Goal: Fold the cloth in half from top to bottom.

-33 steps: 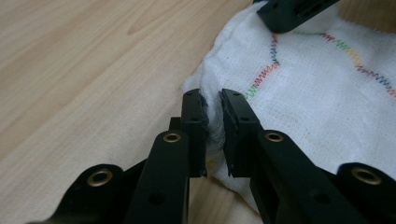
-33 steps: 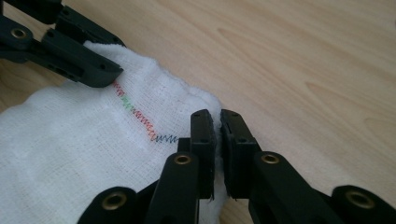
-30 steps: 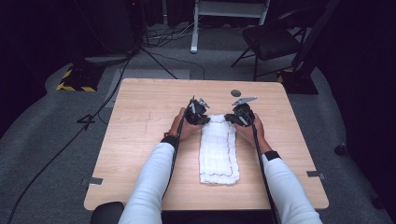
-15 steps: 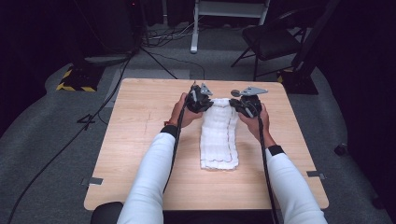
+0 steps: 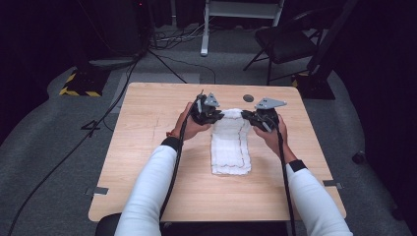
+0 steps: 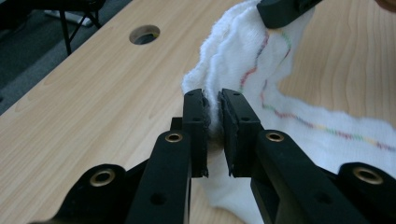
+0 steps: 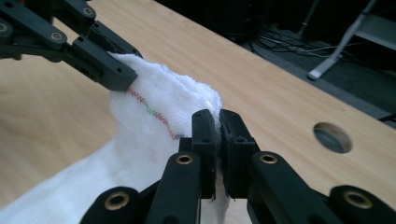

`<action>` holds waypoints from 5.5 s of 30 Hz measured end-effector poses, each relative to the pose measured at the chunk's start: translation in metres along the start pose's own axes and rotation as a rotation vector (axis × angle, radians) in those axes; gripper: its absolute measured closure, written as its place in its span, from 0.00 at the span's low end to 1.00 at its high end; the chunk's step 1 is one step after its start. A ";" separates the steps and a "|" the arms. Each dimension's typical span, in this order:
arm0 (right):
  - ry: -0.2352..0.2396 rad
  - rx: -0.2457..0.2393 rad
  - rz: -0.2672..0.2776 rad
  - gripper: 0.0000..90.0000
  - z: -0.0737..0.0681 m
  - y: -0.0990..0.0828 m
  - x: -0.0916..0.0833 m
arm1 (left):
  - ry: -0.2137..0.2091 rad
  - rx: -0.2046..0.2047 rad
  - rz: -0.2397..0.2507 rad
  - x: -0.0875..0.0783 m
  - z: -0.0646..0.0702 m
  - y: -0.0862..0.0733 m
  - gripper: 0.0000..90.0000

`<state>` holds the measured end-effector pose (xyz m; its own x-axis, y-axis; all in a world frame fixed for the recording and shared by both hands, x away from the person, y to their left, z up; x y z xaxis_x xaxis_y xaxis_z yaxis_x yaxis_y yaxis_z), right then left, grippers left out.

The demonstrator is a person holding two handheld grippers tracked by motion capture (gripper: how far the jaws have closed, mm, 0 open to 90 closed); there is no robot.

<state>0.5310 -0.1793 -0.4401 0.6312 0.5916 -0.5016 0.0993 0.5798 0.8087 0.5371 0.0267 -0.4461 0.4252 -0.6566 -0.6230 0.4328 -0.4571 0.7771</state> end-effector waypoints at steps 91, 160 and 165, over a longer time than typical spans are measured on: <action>0.213 -0.130 -0.266 0.43 -0.079 -0.056 -0.021 | 0.048 0.020 -0.204 -0.014 0.058 -0.084 0.34; -0.033 0.031 -0.331 0.30 -0.049 -0.172 -0.167 | 0.261 -0.025 -0.199 -0.123 0.056 -0.183 0.22; -0.040 0.114 -0.308 0.30 -0.047 -0.189 -0.180 | 0.238 -0.091 -0.177 -0.135 0.050 -0.198 0.22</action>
<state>0.3624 -0.3691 -0.5166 0.5878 0.3745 -0.7171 0.3743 0.6600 0.6514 0.3541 0.1759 -0.5117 0.5067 -0.4077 -0.7596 0.5812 -0.4892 0.6503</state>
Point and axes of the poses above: each handheld gripper's, and its own axes: x roughly forward along the jaws, y roughly out of its top, z roughly to its right, the point moved 4 cm from there along x, roughly forward along the jaws, and after that the axes turned 14 degrees about -x, right-handed, at the moved point
